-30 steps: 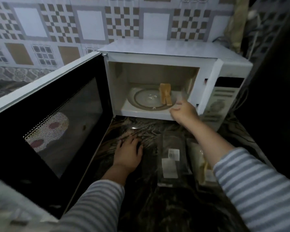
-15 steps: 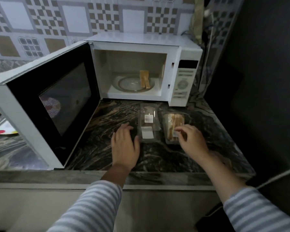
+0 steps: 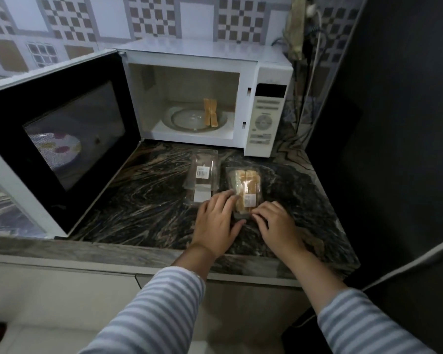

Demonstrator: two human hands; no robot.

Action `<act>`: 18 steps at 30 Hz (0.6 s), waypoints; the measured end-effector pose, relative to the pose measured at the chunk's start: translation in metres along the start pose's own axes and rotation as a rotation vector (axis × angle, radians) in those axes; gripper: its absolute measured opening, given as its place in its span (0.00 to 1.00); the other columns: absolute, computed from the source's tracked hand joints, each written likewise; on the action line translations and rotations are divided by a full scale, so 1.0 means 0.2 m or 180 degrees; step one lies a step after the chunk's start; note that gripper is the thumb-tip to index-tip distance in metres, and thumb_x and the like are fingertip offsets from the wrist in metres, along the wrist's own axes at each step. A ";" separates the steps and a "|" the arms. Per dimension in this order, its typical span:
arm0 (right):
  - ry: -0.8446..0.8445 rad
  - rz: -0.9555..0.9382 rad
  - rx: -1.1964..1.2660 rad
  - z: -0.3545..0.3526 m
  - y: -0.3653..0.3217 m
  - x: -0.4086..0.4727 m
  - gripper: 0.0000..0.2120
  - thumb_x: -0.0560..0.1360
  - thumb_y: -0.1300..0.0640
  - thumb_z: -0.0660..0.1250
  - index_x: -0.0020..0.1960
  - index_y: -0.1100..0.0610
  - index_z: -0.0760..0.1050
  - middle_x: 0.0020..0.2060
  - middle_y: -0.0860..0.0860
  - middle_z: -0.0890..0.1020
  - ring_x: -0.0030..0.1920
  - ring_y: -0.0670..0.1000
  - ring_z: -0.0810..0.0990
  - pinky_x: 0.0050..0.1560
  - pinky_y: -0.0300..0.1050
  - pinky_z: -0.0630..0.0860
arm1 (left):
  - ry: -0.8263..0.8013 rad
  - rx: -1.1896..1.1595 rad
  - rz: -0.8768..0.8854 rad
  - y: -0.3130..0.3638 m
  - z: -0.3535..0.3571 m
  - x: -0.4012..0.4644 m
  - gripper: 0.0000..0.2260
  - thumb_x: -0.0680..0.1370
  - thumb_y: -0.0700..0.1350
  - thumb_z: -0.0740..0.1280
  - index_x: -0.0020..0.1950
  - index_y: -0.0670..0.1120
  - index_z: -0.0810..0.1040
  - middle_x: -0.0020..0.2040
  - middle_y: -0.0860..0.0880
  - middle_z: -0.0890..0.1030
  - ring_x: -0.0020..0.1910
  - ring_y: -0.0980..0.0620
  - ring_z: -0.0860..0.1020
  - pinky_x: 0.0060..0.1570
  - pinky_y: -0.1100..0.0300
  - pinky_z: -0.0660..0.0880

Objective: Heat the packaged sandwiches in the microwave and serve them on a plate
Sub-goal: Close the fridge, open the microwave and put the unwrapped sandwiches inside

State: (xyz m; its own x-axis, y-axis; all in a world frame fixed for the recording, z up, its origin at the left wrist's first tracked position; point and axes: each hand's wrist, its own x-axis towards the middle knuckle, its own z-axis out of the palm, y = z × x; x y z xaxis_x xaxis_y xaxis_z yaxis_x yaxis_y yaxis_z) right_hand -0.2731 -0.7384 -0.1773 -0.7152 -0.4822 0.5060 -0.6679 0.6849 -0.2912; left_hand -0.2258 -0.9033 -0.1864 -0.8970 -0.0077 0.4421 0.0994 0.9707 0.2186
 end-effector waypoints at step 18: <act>0.0300 -0.0327 0.0094 0.03 0.04 -0.05 0.12 0.79 0.61 0.56 0.44 0.62 0.77 0.40 0.54 0.78 0.42 0.54 0.76 0.47 0.43 0.70 | -0.0659 -0.0199 0.0037 -0.02 0.05 0.02 0.29 0.76 0.66 0.46 0.74 0.68 0.37 0.79 0.53 0.55 0.76 0.50 0.56 0.71 0.51 0.51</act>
State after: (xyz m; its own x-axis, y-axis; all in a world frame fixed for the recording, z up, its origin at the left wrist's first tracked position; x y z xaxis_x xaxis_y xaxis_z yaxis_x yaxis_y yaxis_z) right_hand -0.2731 -0.7327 -0.1897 -0.6212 -0.4946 0.6079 -0.7433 0.6176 -0.2571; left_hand -0.2342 -0.9047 -0.1934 -0.9643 0.0593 0.2581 0.1312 0.9536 0.2710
